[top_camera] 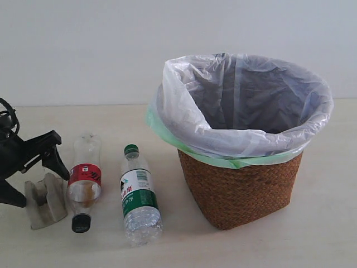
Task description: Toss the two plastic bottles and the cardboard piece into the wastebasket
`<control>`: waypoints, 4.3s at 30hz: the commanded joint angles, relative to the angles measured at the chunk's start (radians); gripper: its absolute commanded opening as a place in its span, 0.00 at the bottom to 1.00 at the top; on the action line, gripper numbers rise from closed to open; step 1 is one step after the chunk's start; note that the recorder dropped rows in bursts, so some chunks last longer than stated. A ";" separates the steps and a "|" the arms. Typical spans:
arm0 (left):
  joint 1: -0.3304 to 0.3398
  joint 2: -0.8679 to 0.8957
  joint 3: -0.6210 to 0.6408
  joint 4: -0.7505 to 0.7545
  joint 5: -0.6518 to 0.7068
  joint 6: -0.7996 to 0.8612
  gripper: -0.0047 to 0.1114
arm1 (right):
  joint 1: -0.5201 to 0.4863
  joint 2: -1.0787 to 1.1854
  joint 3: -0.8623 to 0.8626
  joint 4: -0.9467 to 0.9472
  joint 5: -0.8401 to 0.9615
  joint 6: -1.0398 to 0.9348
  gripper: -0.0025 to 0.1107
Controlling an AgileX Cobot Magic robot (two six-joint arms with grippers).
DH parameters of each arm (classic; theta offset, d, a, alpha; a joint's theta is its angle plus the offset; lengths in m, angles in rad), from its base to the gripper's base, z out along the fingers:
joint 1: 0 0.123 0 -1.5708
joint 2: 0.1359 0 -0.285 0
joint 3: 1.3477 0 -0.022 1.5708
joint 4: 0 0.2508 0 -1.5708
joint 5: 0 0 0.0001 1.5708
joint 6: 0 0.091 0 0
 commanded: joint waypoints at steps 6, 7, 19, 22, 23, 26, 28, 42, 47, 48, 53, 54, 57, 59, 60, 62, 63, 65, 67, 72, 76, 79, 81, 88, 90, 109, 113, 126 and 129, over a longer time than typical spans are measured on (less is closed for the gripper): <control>0.027 0.017 -0.016 0.111 0.088 -0.032 0.75 | -0.005 -0.004 -0.001 -0.005 -0.006 -0.004 0.02; 0.030 0.017 -0.023 0.118 0.099 -0.032 0.75 | -0.005 -0.004 -0.001 -0.005 -0.006 -0.004 0.02; 0.036 0.017 -0.038 0.115 0.022 -0.024 0.75 | -0.005 -0.004 -0.001 -0.005 -0.006 -0.004 0.02; 0.034 0.017 -0.038 0.117 -0.001 -0.019 0.75 | -0.005 -0.004 -0.001 -0.005 -0.006 -0.004 0.02; 0.034 0.017 -0.038 0.117 -0.001 -0.019 0.75 | -0.005 -0.004 -0.001 -0.005 -0.006 -0.004 0.02; 0.034 0.040 -0.038 0.117 0.005 -0.019 0.75 | -0.005 -0.004 -0.001 -0.005 -0.006 -0.004 0.02; 0.034 0.061 -0.038 0.117 0.005 -0.019 0.75 | -0.005 -0.004 -0.001 -0.005 -0.006 -0.004 0.02; 0.034 0.138 -0.045 0.121 -0.016 -0.006 0.75 | -0.005 -0.004 -0.001 -0.005 -0.006 -0.004 0.02; 0.036 0.138 -0.049 0.129 -0.016 -0.006 0.74 | -0.005 -0.004 -0.001 -0.005 -0.006 -0.004 0.02; 0.036 0.138 -0.054 0.139 -0.016 -0.006 0.73 | -0.005 -0.004 -0.001 -0.005 -0.006 -0.004 0.02; 0.036 0.138 -0.060 0.136 -0.022 -0.006 0.51 | -0.005 -0.004 -0.001 -0.005 -0.006 -0.004 0.02; 0.036 0.138 -0.060 0.136 -0.022 -0.006 0.48 | -0.005 -0.004 -0.001 -0.005 -0.006 -0.004 0.02; 0.036 0.138 -0.060 0.141 -0.022 -0.006 0.41 | -0.005 -0.004 -0.001 -0.005 -0.006 -0.004 0.02; 0.036 0.138 -0.060 0.147 -0.031 -0.006 0.36 | -0.005 -0.004 -0.001 -0.005 -0.006 -0.004 0.02; 0.036 0.138 -0.060 0.147 -0.033 -0.006 0.33 | -0.005 -0.004 -0.001 -0.005 -0.006 -0.004 0.02; 0.036 0.138 -0.060 0.147 -0.033 -0.004 0.25 | -0.005 -0.004 -0.001 -0.005 -0.006 -0.004 0.02; 0.036 0.138 -0.060 0.147 -0.033 0.010 0.20 | -0.005 -0.004 -0.001 -0.005 -0.006 -0.004 0.02; 0.036 0.138 -0.060 0.147 -0.031 0.042 0.07 | -0.005 -0.004 -0.001 -0.005 -0.006 -0.004 0.02; 0.036 0.138 -0.060 0.147 -0.026 0.060 0.07 | -0.005 -0.004 -0.001 -0.005 -0.006 -0.004 0.02; 0.036 0.088 -0.060 0.147 -0.024 0.086 0.07 | -0.005 -0.004 -0.001 -0.005 -0.006 -0.004 0.02; 0.036 -0.012 -0.062 0.174 -0.034 0.090 0.07 | -0.005 -0.004 -0.001 -0.005 -0.006 -0.004 0.02; 0.036 -0.102 -0.093 0.278 0.024 0.010 0.07 | -0.005 -0.004 -0.001 -0.005 -0.006 -0.004 0.02; 0.036 -0.152 -0.121 0.376 0.097 -0.028 0.07 | -0.005 -0.004 -0.001 -0.005 -0.006 -0.004 0.02; 0.036 -0.294 -0.205 0.854 0.371 -0.253 0.07 | -0.005 -0.004 -0.001 -0.005 -0.006 -0.004 0.02; 0.036 -0.310 -0.211 0.959 0.394 -0.271 0.07 | -0.005 -0.004 -0.001 -0.005 -0.006 -0.004 0.02; -0.016 -0.097 -0.283 -0.309 0.172 0.432 0.07 | -0.005 -0.004 -0.001 -0.005 -0.006 -0.004 0.02; -0.131 -0.002 -0.520 -1.064 0.394 0.724 0.18 | -0.005 -0.004 -0.001 -0.005 -0.006 -0.004 0.02; -0.334 0.050 -0.976 -0.253 0.394 0.105 0.88 | -0.005 -0.004 -0.001 -0.005 -0.006 -0.004 0.02; -0.324 0.050 -0.976 -0.191 0.394 0.105 0.88 | -0.005 -0.004 -0.001 -0.005 -0.006 -0.004 0.02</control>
